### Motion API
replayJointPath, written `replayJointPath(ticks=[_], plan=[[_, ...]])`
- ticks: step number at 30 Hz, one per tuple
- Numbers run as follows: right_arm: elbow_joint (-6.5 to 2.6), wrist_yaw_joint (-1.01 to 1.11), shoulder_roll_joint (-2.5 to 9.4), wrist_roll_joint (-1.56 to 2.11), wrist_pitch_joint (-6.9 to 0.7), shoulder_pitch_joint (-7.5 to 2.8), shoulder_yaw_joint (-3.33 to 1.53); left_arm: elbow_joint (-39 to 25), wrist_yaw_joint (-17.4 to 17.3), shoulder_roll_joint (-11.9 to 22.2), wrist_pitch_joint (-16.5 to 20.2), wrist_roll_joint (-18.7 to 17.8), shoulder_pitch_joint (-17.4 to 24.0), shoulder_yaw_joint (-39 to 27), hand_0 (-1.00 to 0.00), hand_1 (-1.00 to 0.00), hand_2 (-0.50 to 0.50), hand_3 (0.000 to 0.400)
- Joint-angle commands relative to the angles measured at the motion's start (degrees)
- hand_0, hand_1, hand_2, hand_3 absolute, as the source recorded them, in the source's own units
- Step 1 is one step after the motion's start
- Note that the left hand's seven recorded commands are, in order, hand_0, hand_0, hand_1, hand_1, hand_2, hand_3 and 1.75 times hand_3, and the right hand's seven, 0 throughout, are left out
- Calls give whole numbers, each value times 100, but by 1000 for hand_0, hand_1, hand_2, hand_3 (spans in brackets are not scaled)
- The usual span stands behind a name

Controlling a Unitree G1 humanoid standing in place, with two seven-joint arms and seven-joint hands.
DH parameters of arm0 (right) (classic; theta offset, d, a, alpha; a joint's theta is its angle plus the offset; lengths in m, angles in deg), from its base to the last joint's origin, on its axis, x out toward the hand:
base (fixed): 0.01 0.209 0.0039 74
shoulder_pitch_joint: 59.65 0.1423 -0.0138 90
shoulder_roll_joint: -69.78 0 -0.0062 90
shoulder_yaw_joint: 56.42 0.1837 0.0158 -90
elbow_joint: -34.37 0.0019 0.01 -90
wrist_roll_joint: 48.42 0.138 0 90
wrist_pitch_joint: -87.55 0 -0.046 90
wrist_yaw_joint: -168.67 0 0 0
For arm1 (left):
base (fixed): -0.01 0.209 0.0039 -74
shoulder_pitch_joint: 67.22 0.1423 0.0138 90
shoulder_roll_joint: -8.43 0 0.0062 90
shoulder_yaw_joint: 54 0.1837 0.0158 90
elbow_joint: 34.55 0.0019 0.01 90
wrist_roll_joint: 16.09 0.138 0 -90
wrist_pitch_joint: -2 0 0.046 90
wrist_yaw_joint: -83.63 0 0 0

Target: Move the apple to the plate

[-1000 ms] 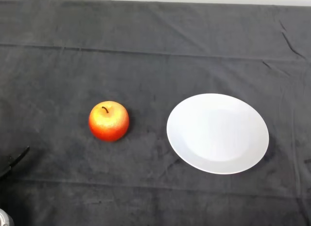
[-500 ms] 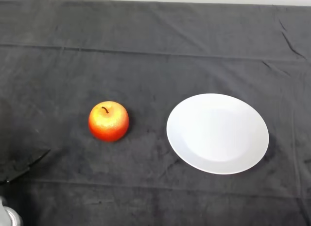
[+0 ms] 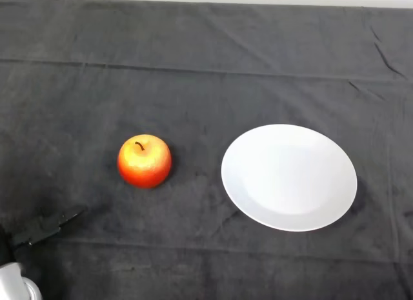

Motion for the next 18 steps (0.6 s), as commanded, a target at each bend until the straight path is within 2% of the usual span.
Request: replayJointPath(ticks=[1, 4, 8, 18], plan=[[80, 17, -88, 60, 31, -39, 84, -280, -120, 312, 361, -77, -221, 67, 0, 0, 0, 0], [90, 12, -84, 60, 29, -41, 82, -758, -165, 441, 826, -79, -295, 26, 0, 0, 0, 0], [105, 4, -78, 58, 27, -45, 79, -1314, -135, 473, 1214, 22, -218, 32, 0, 0, 0, 0], [143, -18, -63, 54, 19, -56, 70, -1917, -188, 349, 1839, 352, -250, 220, 0, 0, 0, 0]])
